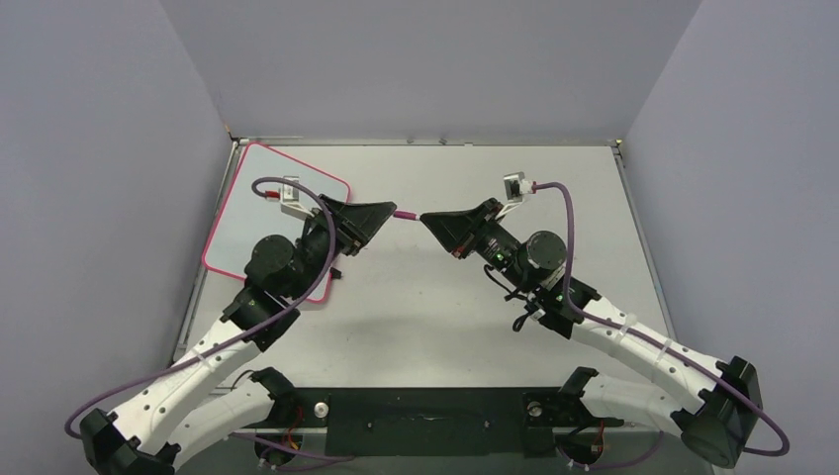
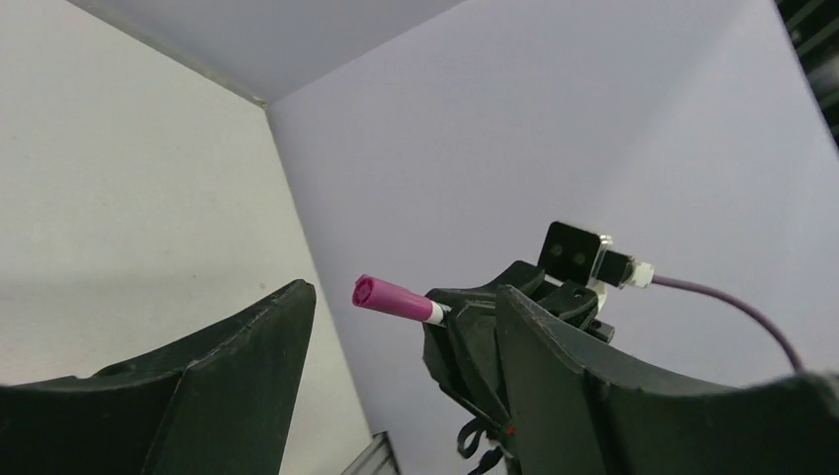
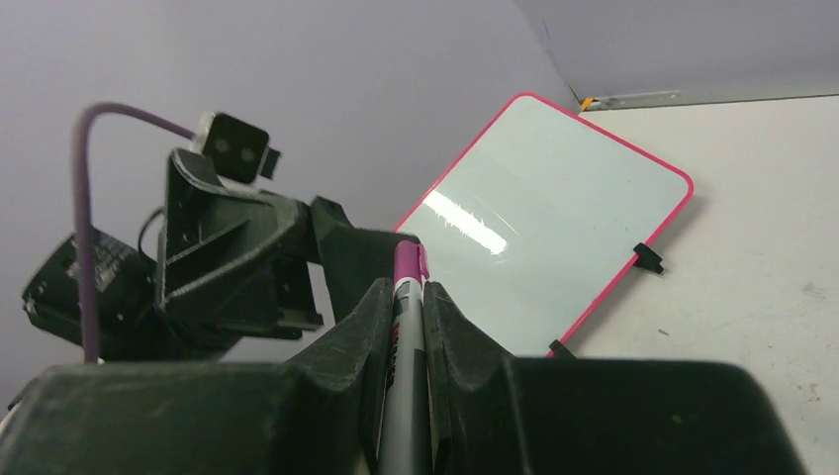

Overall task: Write a sentence on the whiteboard
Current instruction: Pass from the left arm to the right, then open the pen cap from the whiteboard marker.

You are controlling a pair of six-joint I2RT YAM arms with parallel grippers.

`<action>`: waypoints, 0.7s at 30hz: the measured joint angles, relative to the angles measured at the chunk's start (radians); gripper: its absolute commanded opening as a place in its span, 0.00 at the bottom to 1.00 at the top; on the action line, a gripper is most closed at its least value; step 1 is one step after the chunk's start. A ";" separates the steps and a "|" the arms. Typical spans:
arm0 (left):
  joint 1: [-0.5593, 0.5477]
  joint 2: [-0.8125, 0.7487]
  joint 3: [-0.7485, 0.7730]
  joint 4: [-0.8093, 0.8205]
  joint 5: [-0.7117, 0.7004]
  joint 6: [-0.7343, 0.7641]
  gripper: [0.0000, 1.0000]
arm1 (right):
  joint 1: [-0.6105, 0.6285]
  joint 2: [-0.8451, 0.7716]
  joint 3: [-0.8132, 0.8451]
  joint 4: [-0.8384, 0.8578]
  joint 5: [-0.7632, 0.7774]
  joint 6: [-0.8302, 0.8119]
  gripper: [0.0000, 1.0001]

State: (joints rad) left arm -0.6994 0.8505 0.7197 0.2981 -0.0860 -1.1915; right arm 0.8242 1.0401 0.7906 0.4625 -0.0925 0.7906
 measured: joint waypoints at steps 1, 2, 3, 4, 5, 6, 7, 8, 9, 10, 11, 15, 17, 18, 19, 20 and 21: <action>0.011 -0.014 0.031 -0.058 0.019 0.040 0.65 | -0.004 -0.013 0.005 -0.027 -0.015 -0.018 0.00; 0.027 -0.023 0.066 -0.110 0.040 0.080 0.65 | -0.011 -0.024 0.007 -0.048 -0.035 -0.032 0.00; 0.048 -0.026 0.100 -0.154 0.069 0.117 0.65 | -0.019 -0.036 0.009 -0.061 -0.057 -0.043 0.00; 0.076 -0.027 0.135 -0.193 0.105 0.153 0.65 | -0.030 -0.048 0.010 -0.076 -0.085 -0.055 0.00; 0.103 -0.025 0.159 -0.219 0.141 0.178 0.65 | -0.041 -0.059 0.010 -0.085 -0.111 -0.063 0.00; 0.148 -0.019 0.185 -0.244 0.208 0.210 0.65 | -0.055 -0.070 0.011 -0.094 -0.142 -0.072 0.00; 0.178 -0.015 0.198 -0.256 0.255 0.228 0.65 | -0.068 -0.080 0.011 -0.100 -0.174 -0.077 0.00; 0.216 -0.005 0.211 -0.269 0.320 0.247 0.65 | -0.082 -0.089 0.011 -0.106 -0.209 -0.081 0.00; 0.248 0.005 0.219 -0.278 0.384 0.267 0.65 | -0.095 -0.096 0.011 -0.109 -0.243 -0.084 0.00; 0.273 0.019 0.224 -0.287 0.442 0.286 0.64 | -0.109 -0.103 0.011 -0.111 -0.278 -0.084 0.00; 0.290 0.033 0.228 -0.296 0.496 0.300 0.64 | -0.119 -0.108 0.011 -0.111 -0.314 -0.084 0.00; 0.310 0.095 0.229 -0.304 0.701 0.324 0.64 | -0.137 -0.116 0.011 -0.104 -0.434 -0.084 0.00; 0.310 0.116 0.229 -0.286 0.788 0.316 0.64 | -0.137 -0.116 0.011 -0.098 -0.479 -0.083 0.00; 0.310 0.123 0.229 -0.273 0.825 0.309 0.63 | -0.137 -0.115 0.012 -0.095 -0.501 -0.083 0.00; 0.310 0.128 0.229 -0.255 0.858 0.300 0.63 | -0.137 -0.114 0.012 -0.090 -0.519 -0.083 0.00; 0.310 0.132 0.229 -0.235 0.885 0.286 0.63 | -0.137 -0.113 0.014 -0.089 -0.534 -0.082 0.00; 0.310 0.133 0.229 -0.220 0.903 0.277 0.63 | -0.136 -0.110 0.019 -0.088 -0.548 -0.082 0.00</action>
State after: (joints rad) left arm -0.3897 0.9833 0.9482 0.0784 0.8169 -0.9146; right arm 0.6880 0.9302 0.8097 0.3748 -0.6407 0.7082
